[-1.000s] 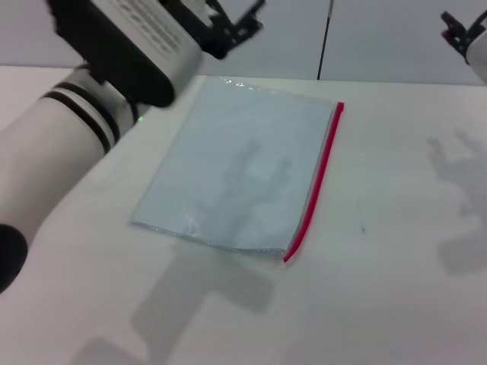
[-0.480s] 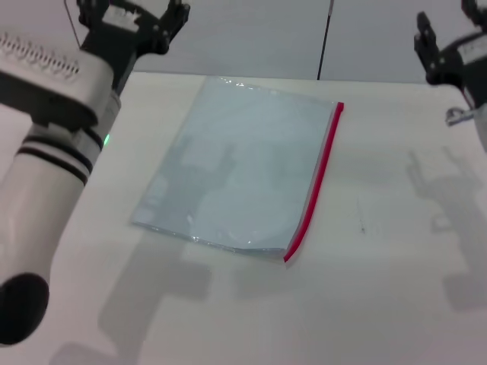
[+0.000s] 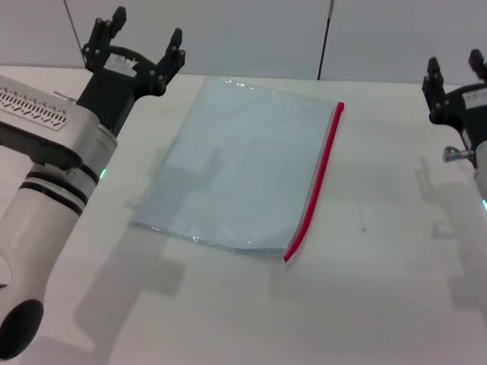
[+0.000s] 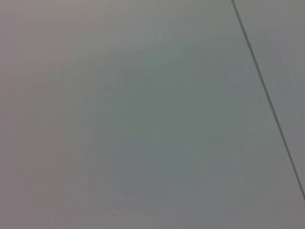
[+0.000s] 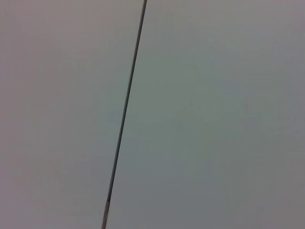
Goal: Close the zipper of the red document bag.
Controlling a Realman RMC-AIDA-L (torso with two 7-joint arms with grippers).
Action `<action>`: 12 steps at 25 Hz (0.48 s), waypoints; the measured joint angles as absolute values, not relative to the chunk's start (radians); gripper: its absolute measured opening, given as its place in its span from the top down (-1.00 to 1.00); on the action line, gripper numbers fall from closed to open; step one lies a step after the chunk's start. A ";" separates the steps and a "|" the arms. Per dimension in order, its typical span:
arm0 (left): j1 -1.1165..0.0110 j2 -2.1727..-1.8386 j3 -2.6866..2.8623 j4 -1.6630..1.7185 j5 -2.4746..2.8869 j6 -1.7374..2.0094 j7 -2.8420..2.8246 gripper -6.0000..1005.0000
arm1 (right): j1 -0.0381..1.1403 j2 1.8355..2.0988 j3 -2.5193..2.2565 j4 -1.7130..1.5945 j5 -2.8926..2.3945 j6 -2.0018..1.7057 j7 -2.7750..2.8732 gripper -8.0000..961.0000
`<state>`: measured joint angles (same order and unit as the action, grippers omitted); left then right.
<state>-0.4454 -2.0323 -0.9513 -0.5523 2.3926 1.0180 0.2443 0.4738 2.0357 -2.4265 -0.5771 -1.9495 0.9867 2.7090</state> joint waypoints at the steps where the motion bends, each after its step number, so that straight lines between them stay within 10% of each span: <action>1: -0.445 -2.032 -0.951 -0.544 2.392 1.017 0.232 -0.71 | 0.474 2.036 -2.439 -0.572 -1.941 0.986 2.724 -0.20; 12: -0.456 -2.035 -0.950 -0.488 2.373 0.968 0.211 -0.71 | 0.487 2.039 -2.476 -0.550 -1.923 0.881 2.768 -0.20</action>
<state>-0.4555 -2.0352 -0.9498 -0.4879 2.3726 0.9680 0.2110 0.4868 2.0386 -2.4760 -0.5503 -1.9231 0.8815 2.7680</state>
